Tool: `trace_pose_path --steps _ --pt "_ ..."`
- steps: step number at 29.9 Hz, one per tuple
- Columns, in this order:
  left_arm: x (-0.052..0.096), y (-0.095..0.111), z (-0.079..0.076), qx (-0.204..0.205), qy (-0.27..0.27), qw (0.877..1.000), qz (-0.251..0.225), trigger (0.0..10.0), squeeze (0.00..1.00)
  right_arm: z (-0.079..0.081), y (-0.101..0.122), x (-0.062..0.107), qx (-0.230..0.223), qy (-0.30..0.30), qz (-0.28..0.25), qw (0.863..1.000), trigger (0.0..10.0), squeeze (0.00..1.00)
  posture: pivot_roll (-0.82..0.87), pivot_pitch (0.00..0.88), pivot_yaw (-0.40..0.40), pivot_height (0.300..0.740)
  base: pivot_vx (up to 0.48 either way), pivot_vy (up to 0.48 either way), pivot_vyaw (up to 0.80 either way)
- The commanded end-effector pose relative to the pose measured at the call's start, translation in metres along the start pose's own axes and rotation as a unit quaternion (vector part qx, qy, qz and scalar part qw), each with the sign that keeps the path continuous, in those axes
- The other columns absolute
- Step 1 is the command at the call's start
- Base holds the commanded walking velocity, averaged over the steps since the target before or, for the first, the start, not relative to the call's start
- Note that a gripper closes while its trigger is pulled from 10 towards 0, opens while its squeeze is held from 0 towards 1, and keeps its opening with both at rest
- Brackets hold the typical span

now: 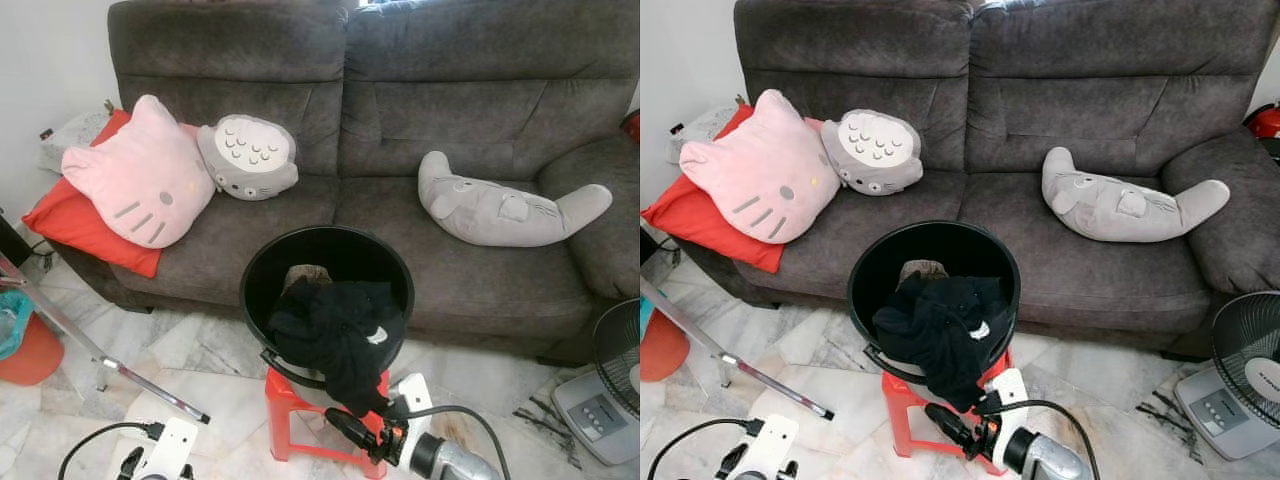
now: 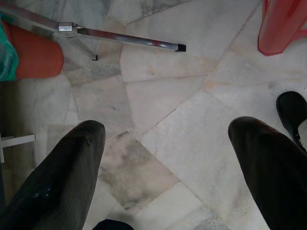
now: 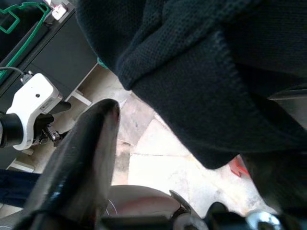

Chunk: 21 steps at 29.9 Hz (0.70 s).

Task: Hang hanger

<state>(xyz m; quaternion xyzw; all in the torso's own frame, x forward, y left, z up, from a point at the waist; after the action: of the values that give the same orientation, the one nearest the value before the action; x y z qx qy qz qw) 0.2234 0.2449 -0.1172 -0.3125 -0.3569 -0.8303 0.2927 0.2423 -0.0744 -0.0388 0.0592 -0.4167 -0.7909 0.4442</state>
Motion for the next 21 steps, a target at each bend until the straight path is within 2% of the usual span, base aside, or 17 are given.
trace_pose_path --steps 1,11,21 --pt "-0.0001 -0.0053 0.0039 -0.005 0.006 1.000 0.010 10.0 0.00 0.0050 0.0043 -0.0023 0.014 0.009 -0.004 1.000 0.0 0.00 -0.01 0.000 0.091 0.740 0.000 0.000 0.00" --pt "-0.0001 -0.0053 0.0039 -0.005 0.006 1.000 0.010 10.0 0.00 0.0076 0.0044 -0.0029 0.016 0.015 -0.004 1.000 0.0 0.00 0.00 0.000 0.091 0.740 0.000 0.000 0.00" --pt "-0.0001 -0.0051 0.0036 -0.007 0.004 1.000 0.010 10.0 0.00 0.0025 0.0080 -0.0018 0.027 -0.005 -0.013 1.000 0.0 0.00 0.00 0.000 0.091 0.740 0.000 0.000 0.00"
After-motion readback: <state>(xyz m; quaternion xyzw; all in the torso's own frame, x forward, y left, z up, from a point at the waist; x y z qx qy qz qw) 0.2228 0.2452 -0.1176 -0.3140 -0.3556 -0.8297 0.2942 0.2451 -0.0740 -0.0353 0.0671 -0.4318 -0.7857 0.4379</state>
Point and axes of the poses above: a point about 5 cm out from each wrist's last joint towards the gripper, its own x axis pointing back from the gripper into the wrist, its own y axis along the axis of the wrist's last joint, z = x × y, the point moved 6 cm from there along -x, pointing out of the wrist towards the gripper, and after that the axes turned 12 degrees about -x, right-handed, at the moved point
